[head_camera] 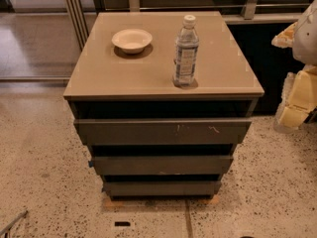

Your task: Open top drawer

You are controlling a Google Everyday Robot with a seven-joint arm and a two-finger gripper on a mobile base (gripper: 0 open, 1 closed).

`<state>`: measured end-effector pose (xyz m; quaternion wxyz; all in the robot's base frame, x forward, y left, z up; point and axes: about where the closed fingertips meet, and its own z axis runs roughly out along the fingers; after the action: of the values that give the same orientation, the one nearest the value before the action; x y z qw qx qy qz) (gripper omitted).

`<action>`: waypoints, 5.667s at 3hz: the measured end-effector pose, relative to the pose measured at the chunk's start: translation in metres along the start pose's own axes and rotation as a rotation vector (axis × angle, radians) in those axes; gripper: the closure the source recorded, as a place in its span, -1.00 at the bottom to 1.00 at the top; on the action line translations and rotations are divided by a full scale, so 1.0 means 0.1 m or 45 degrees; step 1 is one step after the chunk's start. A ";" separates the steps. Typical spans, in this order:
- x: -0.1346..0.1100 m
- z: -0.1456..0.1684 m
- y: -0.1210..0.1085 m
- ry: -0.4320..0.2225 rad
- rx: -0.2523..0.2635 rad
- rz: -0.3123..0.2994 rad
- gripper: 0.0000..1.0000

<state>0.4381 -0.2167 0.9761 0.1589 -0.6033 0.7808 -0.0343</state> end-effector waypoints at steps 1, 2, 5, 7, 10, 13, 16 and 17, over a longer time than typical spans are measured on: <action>0.00 0.00 0.00 0.000 0.000 0.000 -1.00; 0.00 0.00 0.00 0.000 0.000 0.000 -0.70; -0.08 1.55 0.22 -0.178 -0.056 0.036 0.83; -0.09 1.49 0.21 -0.176 -0.048 0.032 0.38; -0.12 2.24 0.28 -0.336 -0.032 0.000 -0.98; -0.44 2.94 0.19 -0.410 -0.108 -0.026 -1.00; -0.63 3.45 -0.14 -0.355 -0.143 -0.075 -1.00; -0.62 3.46 -0.07 -0.336 -0.178 -0.082 -1.00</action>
Offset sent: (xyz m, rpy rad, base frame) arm 0.0000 0.0000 0.0000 0.0000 0.0000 0.0000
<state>0.5588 -0.1122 0.6631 0.2164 -0.6371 0.7337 0.0946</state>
